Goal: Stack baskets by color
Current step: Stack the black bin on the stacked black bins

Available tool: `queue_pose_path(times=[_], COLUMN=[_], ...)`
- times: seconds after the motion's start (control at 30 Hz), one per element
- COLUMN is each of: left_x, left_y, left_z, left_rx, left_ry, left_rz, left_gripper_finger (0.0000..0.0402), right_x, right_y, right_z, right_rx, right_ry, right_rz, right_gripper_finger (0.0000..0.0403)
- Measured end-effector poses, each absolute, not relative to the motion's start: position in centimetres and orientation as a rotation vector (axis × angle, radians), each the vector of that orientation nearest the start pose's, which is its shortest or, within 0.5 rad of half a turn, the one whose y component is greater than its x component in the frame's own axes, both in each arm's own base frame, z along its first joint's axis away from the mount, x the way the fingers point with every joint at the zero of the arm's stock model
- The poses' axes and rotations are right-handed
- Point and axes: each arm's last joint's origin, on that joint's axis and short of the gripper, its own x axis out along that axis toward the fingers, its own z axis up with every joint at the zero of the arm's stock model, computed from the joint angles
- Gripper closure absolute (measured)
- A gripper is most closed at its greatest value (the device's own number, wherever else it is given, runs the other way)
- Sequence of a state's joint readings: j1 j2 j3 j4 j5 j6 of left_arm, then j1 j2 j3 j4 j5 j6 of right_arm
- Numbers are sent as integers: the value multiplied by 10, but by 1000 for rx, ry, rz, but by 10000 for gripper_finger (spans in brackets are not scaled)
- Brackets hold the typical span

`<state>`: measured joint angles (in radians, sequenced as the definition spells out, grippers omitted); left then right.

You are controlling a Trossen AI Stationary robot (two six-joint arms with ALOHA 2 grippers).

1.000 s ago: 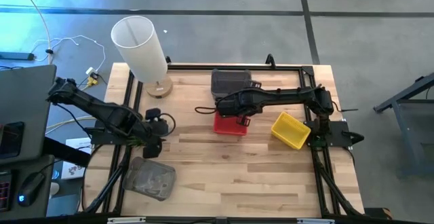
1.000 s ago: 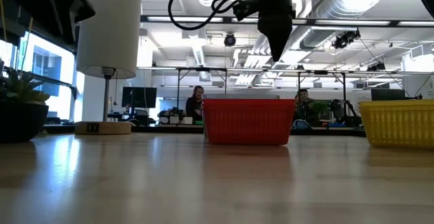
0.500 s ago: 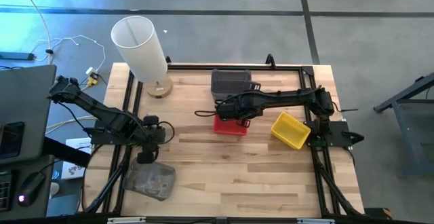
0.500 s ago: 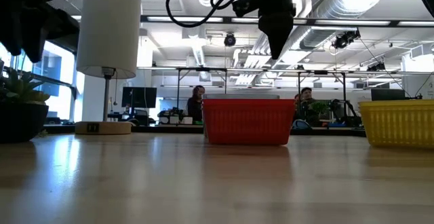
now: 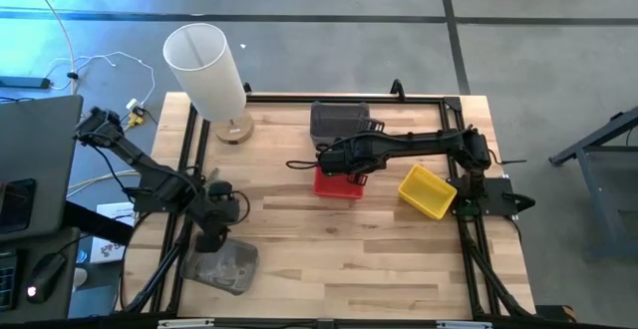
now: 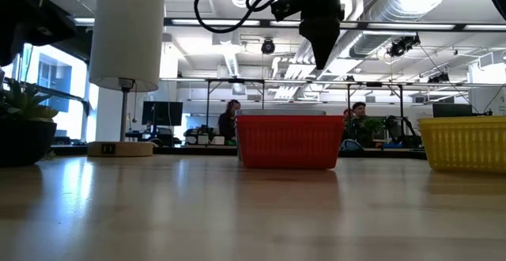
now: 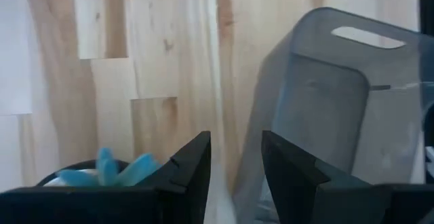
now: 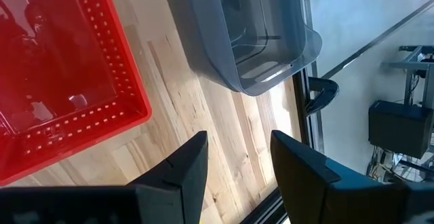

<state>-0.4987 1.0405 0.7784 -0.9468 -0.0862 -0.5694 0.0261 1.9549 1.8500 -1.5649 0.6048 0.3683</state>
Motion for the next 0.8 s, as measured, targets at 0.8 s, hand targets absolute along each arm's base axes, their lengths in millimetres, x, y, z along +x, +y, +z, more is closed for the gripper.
queue_pose_path(times=[0.8], left_x=[156], left_y=[-115], left_z=[215], left_rx=[-80], left_ry=[1288], left_rz=[-41], left_gripper_finger=[284], right_x=[365], right_y=[-7], right_z=[291], right_rx=[-227], right_ry=[1437], right_rz=[-704], right_gripper_finger=[256])
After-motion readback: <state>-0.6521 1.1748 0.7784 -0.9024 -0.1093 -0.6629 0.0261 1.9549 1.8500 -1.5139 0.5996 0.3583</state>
